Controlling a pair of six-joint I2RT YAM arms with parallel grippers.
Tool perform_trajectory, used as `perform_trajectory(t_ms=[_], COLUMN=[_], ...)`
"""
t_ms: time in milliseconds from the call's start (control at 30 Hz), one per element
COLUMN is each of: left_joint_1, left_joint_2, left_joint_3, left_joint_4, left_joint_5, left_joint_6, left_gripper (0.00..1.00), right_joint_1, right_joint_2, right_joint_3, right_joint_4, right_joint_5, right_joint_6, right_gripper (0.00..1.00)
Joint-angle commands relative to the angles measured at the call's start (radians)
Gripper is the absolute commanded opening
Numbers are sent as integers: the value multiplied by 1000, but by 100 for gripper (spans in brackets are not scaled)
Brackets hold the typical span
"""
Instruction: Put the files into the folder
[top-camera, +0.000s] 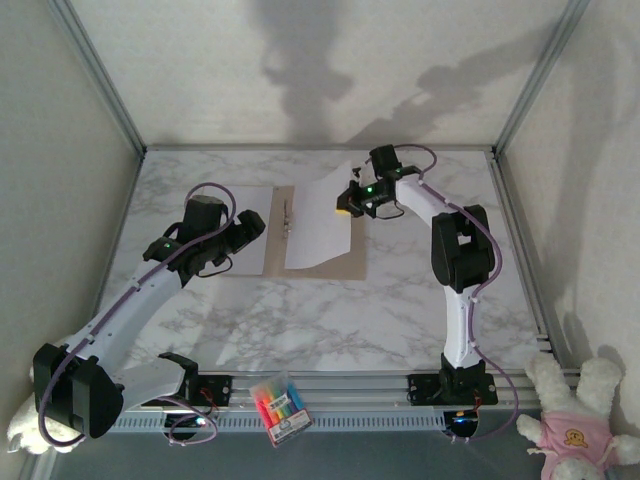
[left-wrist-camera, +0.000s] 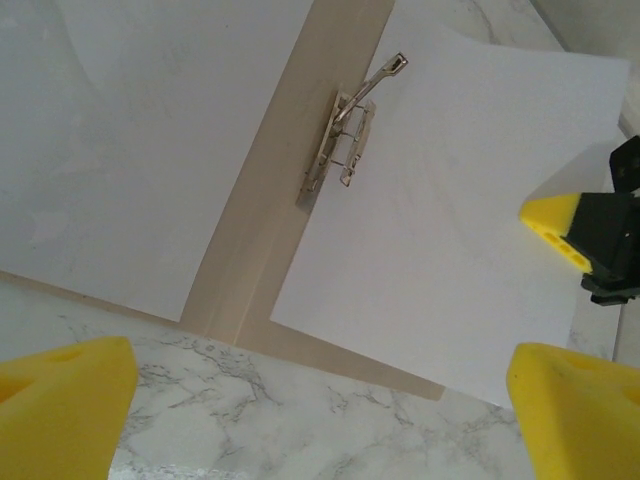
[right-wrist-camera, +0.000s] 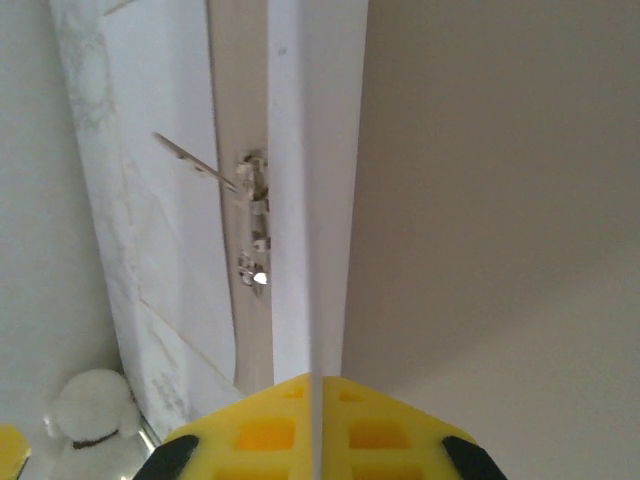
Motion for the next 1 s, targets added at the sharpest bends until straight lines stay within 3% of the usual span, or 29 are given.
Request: perform_trajectory(t_ms=[0,967], left_joint_1=[7,7], left_joint_2=[10,34], left_joint_3=[2,-13], left_joint_4=[-1,10], left_joint_5=[18,33], left_joint_6=[8,6], left_gripper=[95,96], right_joint_1=[-8,-3], right_joint_2=[26,48], right_joint_3=[35,-3], right_joint_4=[-35,-39], right_joint_5=[-51,-41], right_joint_6=[45,-110], right_gripper=[0,0])
